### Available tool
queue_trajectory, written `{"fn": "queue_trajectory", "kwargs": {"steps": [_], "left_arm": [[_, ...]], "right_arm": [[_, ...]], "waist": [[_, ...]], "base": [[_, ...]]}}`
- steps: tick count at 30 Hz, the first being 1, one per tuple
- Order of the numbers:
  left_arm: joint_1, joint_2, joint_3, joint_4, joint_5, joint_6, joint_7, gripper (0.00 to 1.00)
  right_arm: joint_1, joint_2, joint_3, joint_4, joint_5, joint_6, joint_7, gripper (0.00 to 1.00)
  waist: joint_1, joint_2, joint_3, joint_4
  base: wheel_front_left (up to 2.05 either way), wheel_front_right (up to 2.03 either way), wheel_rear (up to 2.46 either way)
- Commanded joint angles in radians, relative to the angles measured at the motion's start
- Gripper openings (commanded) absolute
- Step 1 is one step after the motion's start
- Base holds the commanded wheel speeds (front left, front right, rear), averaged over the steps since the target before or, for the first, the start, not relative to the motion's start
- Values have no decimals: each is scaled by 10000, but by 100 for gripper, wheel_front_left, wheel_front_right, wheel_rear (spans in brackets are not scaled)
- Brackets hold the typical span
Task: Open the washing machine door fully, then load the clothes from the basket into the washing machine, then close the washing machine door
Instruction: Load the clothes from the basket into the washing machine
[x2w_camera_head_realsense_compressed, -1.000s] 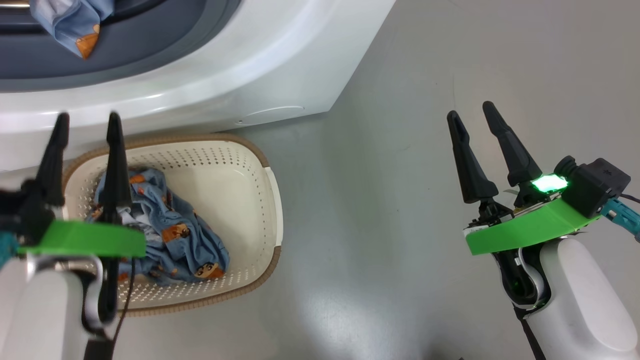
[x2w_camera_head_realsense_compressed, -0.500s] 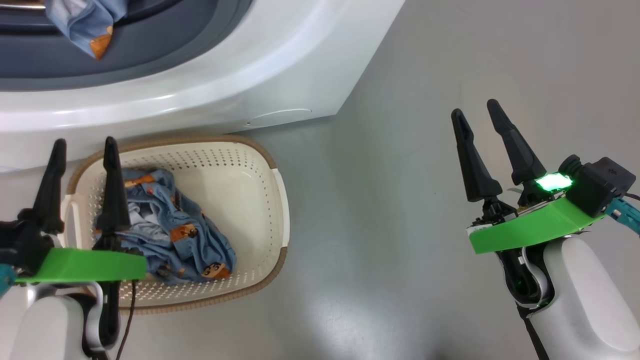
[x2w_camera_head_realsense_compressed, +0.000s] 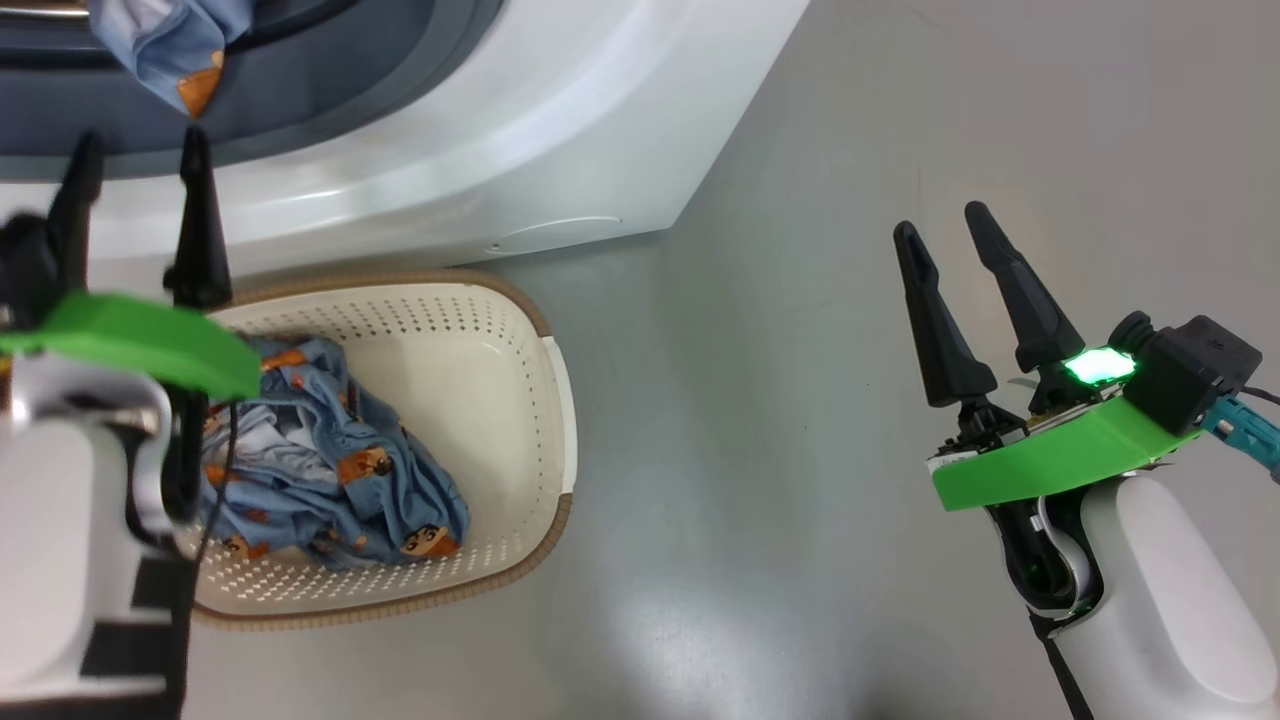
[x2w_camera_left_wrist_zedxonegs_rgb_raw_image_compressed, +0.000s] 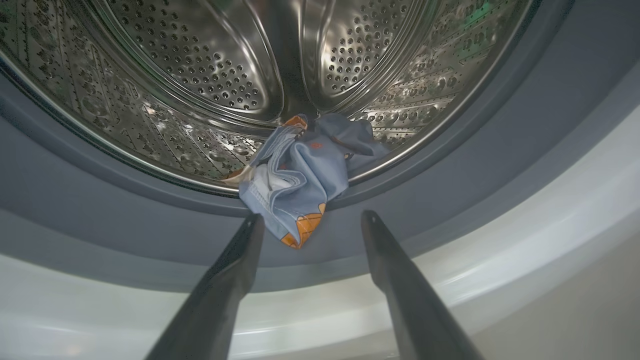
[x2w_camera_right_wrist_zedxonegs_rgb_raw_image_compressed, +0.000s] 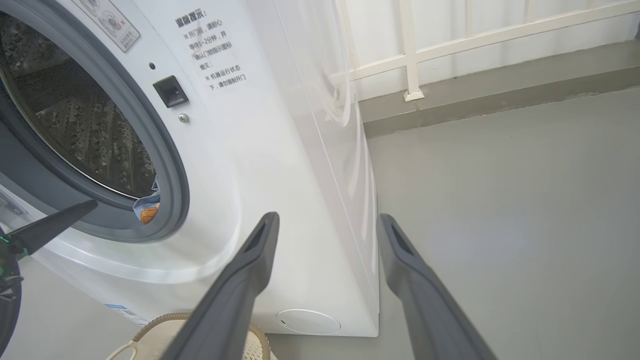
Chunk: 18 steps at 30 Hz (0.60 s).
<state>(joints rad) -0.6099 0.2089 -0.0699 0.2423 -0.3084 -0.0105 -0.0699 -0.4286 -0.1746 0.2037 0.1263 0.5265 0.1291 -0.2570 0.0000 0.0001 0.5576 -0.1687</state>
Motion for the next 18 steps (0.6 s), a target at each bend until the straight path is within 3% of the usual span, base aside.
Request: {"fn": "queue_trajectory", "kwargs": {"steps": [1,18], "left_arm": [[-403,395,226,-3,44,-46,90,100],[-4113,441,-155,5049,-185,-500,791,100]], "right_arm": [[217,-27,181,-207,-40,16,-48,100],[126,163,198,-267,-29,16,-48,100]], "waist": [[0,-1,11,-44],[0,-1,240,-525]], "base": [[0,0,0],[0,0,0]]}}
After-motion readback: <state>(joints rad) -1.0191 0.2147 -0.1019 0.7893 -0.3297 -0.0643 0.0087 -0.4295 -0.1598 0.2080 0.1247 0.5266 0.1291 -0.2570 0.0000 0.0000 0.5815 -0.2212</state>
